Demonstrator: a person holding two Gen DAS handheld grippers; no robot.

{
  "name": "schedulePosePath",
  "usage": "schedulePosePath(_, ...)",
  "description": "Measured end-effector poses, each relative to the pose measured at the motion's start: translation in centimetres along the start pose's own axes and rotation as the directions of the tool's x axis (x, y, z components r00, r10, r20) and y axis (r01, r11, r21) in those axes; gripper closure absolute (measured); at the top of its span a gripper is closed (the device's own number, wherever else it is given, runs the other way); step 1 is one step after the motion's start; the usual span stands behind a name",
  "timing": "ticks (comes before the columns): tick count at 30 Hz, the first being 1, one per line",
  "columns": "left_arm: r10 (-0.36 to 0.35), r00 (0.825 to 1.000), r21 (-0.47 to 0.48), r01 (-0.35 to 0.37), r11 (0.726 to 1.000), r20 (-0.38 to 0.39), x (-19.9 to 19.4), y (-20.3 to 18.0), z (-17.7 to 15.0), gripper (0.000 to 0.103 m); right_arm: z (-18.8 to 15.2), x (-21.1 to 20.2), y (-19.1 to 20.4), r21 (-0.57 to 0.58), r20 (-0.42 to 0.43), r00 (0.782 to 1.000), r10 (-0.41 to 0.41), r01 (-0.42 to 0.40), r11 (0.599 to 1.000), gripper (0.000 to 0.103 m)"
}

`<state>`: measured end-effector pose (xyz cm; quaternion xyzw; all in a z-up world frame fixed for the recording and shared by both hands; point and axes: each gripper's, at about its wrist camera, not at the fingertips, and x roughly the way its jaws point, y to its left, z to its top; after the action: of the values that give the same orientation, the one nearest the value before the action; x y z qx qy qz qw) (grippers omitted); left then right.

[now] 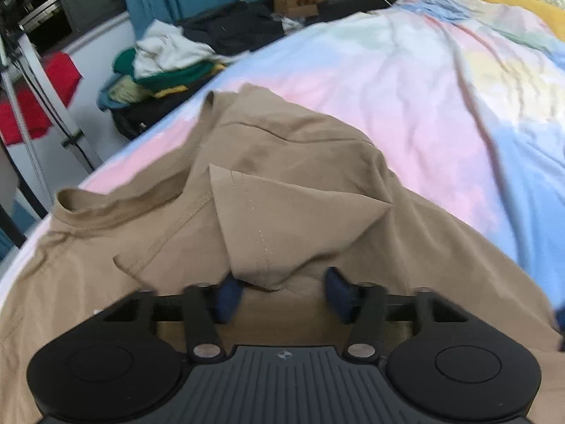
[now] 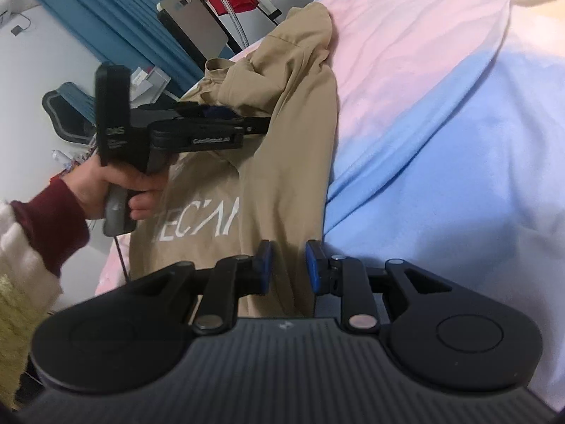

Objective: Fold clothes

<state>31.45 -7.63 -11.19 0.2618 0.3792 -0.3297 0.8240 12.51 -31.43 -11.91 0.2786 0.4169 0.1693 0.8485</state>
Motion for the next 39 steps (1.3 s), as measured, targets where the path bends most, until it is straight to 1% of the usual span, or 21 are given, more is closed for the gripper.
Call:
schedulePosePath(1,-0.019,1.0,-0.008,0.019,1.0,-0.004,-0.4,0.1,-0.1,0.085,0.0,0.1,-0.1,0.0,0.001,1.0,-0.001,0.001,1.0,0.078)
schedulePosePath(2,-0.039,0.999,-0.017,0.039,0.999,-0.008,-0.9,0.2,-0.2,0.093,0.0,0.1,-0.1,0.0,0.002,1.0,-0.003,0.003,1.0,0.078)
schedulePosePath(7,-0.113,0.993,-0.084,0.116,0.99,0.038,-5.1,0.0,-1.3,0.094,-0.1,0.0,0.2,-0.018,0.007,1.0,-0.021,0.021,1.0,0.078)
schedulePosePath(11,-0.151,0.986,-0.136,0.16,0.978,0.075,-8.6,-0.9,-3.8,0.094,-0.1,-0.3,0.6,-0.04,0.01,0.999,-0.041,0.041,0.998,0.078)
schedulePosePath(14,-0.193,0.98,-0.216,0.2,0.956,0.055,-9.1,-1.5,-6.8,0.094,-0.1,-0.5,0.9,-0.049,0.012,0.999,-0.052,0.053,0.997,0.078)
schedulePosePath(16,-0.223,0.975,-0.23,0.219,0.948,0.007,-8.8,-2.2,-8.7,0.094,-0.3,-0.5,1.1,-0.05,0.012,0.998,-0.058,0.058,0.997,0.078)
schedulePosePath(18,-0.226,0.974,-0.233,0.22,0.947,0.001,-8.8,-2.5,-10.2,0.094,-0.4,-0.6,1.2,-0.054,0.013,0.998,-0.059,0.06,0.997,0.078)
schedulePosePath(21,-0.223,0.973,-0.344,0.231,0.91,0.063,-9.5,-0.5,-10.5,0.09,-0.5,-0.7,1.4,-0.057,0.015,0.998,-0.063,0.064,0.996,0.078)
schedulePosePath(23,-0.171,0.978,-0.416,0.204,0.886,0.115,-9.9,1.4,-9.7,0.077,-0.4,-0.7,1.3,-0.051,0.018,0.998,-0.064,0.065,0.997,0.078)
schedulePosePath(24,-0.141,0.98,-0.456,0.19,0.869,0.141,-10.0,2.4,-9.2,0.072,-0.3,-0.6,1.3,-0.045,0.019,0.998,-0.063,0.064,0.997,0.078)
schedulePosePath(26,-0.07,0.98,-0.543,0.163,0.824,0.188,-9.8,4.6,-8.0,0.044,-0.2,-0.4,1.1,-0.031,0.017,0.998,-0.059,0.06,0.998,0.078)
schedulePosePath(27,-0.027,0.978,-0.593,0.146,0.792,0.205,-9.4,5.8,-7.4,0.035,-0.2,-0.4,1.0,-0.025,0.016,0.998,-0.059,0.059,0.998,0.078)
schedulePosePath(28,0.023,0.977,-0.65,0.124,0.749,0.213,-8.8,7.1,-6.7,0.024,-0.2,-0.3,0.9,-0.019,0.016,0.998,-0.058,0.058,0.998,0.078)
schedulePosePath(32,0.12,0.978,-0.808,0.067,0.586,0.169,-5.3,10.6,-4.8,0.024,0.1,0.2,0.5,-0.006,0.014,0.999,-0.051,0.051,0.999,0.078)
schedulePosePath(33,0.116,0.984,-0.828,0.05,0.559,0.138,-4.2,10.9,-4.4,0.026,0.1,0.3,0.3,-0.003,0.013,0.999,-0.048,0.048,0.999,0.078)
schedulePosePath(34,0.09,0.989,-0.833,0.049,0.55,0.118,-3.2,10.9,-3.9,0.033,0.2,0.5,0.1,0.001,0.012,0.999,-0.045,0.045,0.999,0.078)
schedulePosePath(35,0.053,0.993,-0.829,0.057,0.556,0.103,-2.4,10.7,-3.3,0.042,0.3,0.6,0.0,0.006,0.011,0.999,-0.041,0.041,0.999,0.078)
schedulePosePath(36,0.023,0.997,-0.811,0.049,0.582,0.076,-1.6,10.2,-2.6,0.046,0.4,0.7,-0.2,0.015,0.01,0.999,-0.038,0.038,0.999,0.078)
schedulePosePath(37,0.01,1.0,-0.766,0.016,0.642,0.029,-1.0,9.3,-1.7,0.057,0.5,0.8,-0.4,0.024,0.009,0.999,-0.035,0.035,0.999,0.078)
schedulePosePath(38,0.018,1.0,-0.695,-0.029,0.718,-0.023,-0.6,8.1,-0.7,0.07,0.5,0.8,-0.4,0.029,0.009,0.999,-0.033,0.033,0.999,0.078)
schedulePosePath(39,0.026,0.998,-0.627,-0.055,0.777,-0.056,-0.5,7.2,0.1,0.079,0.5,0.8,-0.4,0.031,0.01,0.999,-0.031,0.031,0.999,0.078)
